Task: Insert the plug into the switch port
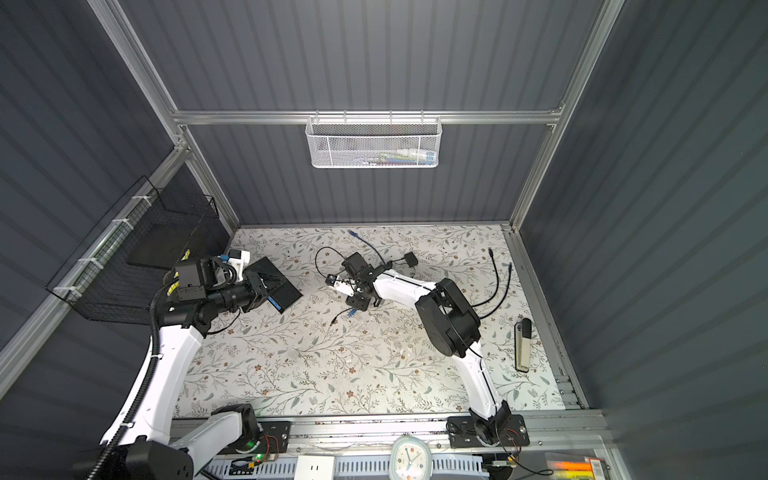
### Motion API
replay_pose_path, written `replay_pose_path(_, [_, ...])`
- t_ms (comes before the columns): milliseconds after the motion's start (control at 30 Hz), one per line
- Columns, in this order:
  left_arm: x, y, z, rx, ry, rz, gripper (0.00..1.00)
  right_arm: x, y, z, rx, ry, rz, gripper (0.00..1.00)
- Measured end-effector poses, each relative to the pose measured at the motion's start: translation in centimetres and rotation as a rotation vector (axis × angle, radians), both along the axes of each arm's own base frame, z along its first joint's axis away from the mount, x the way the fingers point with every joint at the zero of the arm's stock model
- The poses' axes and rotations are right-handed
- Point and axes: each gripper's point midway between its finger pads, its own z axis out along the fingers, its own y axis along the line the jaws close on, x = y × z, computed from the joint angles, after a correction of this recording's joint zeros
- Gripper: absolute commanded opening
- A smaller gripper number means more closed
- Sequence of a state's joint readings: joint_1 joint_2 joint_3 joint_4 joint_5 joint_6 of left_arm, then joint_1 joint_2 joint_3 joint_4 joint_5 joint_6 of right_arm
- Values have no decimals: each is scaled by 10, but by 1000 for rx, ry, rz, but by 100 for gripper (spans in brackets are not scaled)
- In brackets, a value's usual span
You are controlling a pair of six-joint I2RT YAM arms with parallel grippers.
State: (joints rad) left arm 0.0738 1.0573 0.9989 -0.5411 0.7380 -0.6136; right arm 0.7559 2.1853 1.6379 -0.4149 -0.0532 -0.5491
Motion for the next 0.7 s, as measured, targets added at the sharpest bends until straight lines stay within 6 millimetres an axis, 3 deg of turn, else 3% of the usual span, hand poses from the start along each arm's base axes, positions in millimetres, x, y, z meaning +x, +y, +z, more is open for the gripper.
replay_pose_path(700, [-1, -2, -5, -21, 7, 0, 9, -26, 10, 3, 18, 50, 51, 44])
